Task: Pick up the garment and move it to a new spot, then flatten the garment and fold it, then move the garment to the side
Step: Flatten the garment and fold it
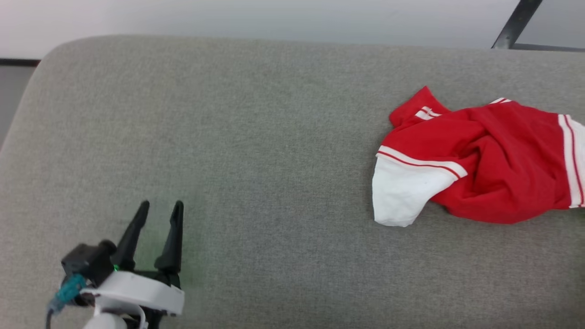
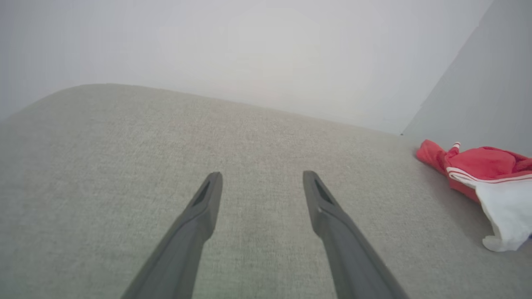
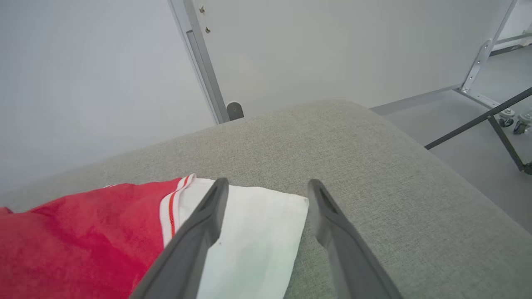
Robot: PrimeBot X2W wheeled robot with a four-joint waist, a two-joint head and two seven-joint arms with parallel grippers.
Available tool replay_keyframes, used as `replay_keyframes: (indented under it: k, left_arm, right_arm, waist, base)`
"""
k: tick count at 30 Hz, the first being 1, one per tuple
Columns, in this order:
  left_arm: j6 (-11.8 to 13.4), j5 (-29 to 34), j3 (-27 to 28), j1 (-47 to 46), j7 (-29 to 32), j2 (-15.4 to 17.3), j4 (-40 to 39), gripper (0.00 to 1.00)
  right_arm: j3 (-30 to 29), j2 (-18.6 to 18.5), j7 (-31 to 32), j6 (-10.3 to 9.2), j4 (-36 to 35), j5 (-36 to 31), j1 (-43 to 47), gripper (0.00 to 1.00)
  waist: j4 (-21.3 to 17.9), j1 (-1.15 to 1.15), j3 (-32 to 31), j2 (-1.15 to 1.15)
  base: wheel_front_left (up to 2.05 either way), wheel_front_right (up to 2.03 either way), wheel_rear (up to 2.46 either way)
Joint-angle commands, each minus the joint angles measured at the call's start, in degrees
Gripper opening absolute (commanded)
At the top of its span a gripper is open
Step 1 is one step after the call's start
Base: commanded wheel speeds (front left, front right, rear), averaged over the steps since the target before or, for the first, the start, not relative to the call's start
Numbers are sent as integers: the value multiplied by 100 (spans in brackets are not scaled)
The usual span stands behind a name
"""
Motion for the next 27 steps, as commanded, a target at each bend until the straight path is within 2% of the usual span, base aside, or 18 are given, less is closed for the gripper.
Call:
replay_keyframes:
  k: [1, 6, 9, 13, 16, 21, 25, 27]
  left_arm:
    - [-15, -16, -30, -86, -1, 65, -28, 100]
    - [-15, -189, -457, -602, 227, 649, -83, 100]
    - [-15, -388, -809, -1128, 902, 1047, -121, 100]
    - [-15, -1002, -1363, -1987, 2242, 1369, -146, 100]
    - [-15, -1678, -1710, -2584, 3358, 1409, -56, 100]
    - [-10, -2769, -2032, -3386, 5226, 1211, 540, 100]
    - [86, -3217, -2257, -3882, 6345, 983, 1008, 100]
    - [127, -3348, -2339, -4074, 6710, 873, 1151, 100]
  right_arm:
    - [2, 18, -28, -4, -52, -14, 114, 100]
    - [307, 193, -96, -4, -940, -3, 576, 100]
    - [574, 379, -109, -4, -1716, -4, 940, 100]
    - [813, 669, -111, -4, -2705, -77, 1410, 100]
    - [846, 888, -14, -5, -3295, -176, 1692, 100]
    - [746, 1164, 245, -4, -4032, -386, 2040, 100]
    - [607, 1316, 450, -4, -4549, -567, 2203, 100]
    - [560, 1403, 525, -4, -4779, -607, 2276, 100]
  waist:
    - [-64, 0, -74, 0]
    - [-196, 0, -243, 0]
    - [-300, 0, -316, 0]
    - [-472, 0, -373, 0]
    - [-627, 0, -362, 0]
    - [-865, 0, -261, 0]
    - [-1084, 0, -71, 0]
    - [-1197, 0, 39, 0]
  base:
    - [0, 0, 0]
    - [0, 0, 0]
    - [0, 0, 0]
    - [0, 0, 0]
    - [0, 0, 0]
    - [0, 0, 0]
    - [0, 0, 0]
    - [0, 0, 0]
